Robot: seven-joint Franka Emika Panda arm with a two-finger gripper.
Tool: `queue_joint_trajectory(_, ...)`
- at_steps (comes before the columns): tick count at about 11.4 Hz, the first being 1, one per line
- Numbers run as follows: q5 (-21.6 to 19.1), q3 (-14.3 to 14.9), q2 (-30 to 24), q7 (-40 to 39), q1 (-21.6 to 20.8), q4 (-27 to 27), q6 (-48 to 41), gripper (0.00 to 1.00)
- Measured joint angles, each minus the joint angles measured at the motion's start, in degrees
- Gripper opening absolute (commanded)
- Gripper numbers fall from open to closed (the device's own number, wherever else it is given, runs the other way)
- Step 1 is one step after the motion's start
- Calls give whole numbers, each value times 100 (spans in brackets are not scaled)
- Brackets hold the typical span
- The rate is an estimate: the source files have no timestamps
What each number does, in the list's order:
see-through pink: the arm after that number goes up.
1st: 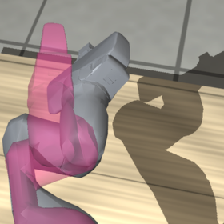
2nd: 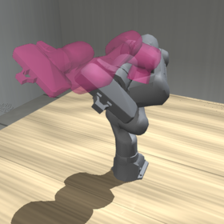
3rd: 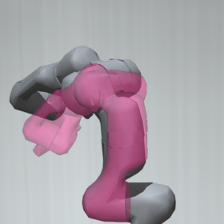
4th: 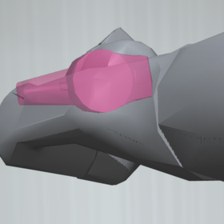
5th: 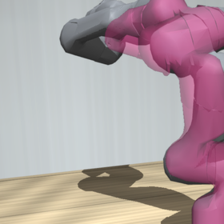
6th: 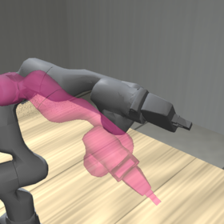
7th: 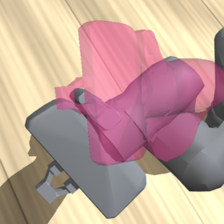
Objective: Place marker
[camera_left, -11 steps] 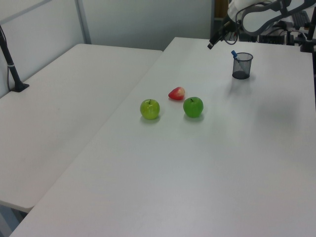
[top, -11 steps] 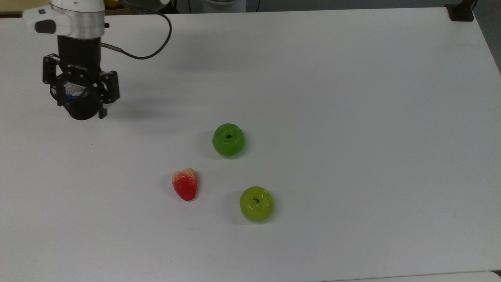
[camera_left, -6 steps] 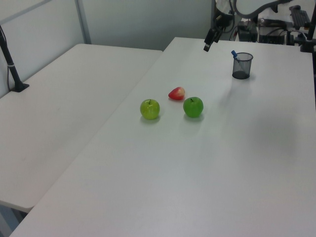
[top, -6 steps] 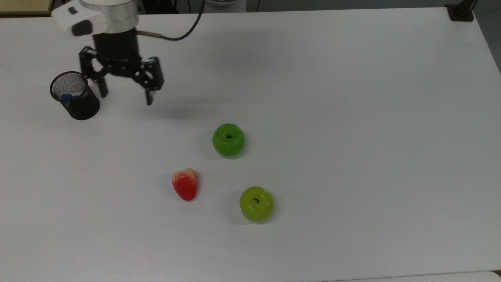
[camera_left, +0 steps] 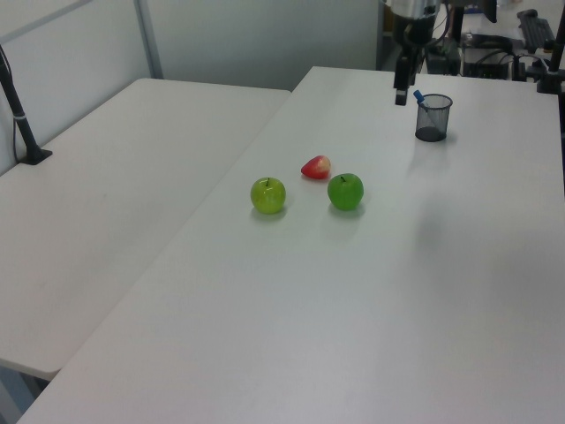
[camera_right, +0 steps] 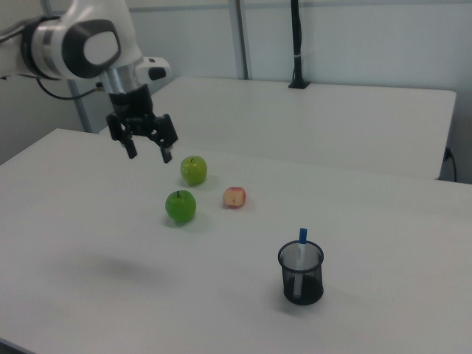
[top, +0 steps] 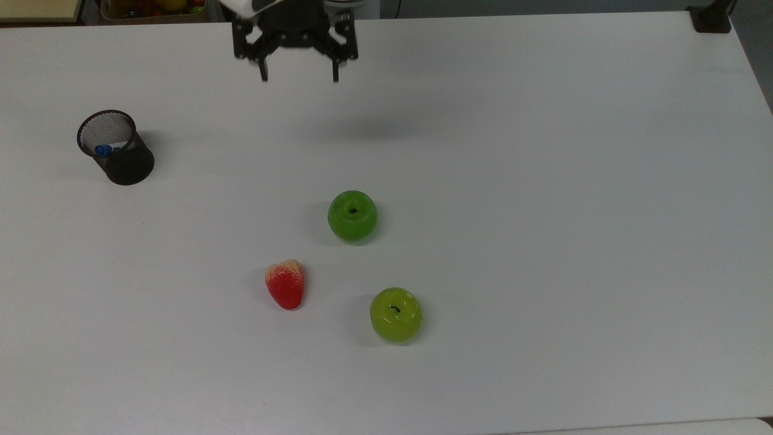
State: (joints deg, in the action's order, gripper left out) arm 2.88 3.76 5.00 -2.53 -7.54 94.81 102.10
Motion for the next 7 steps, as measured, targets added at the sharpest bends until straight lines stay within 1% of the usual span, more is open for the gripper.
queue_joint_trajectory(3, 47, 9, -450, 75, -166, -8, -761, 100)
queue_joint_trajectory(4, 48, 10, -531, 79, -203, -7, -894, 100)
queue_joint_trajectory(7, 51, 23, -572, 85, -224, -2, -932, 100)
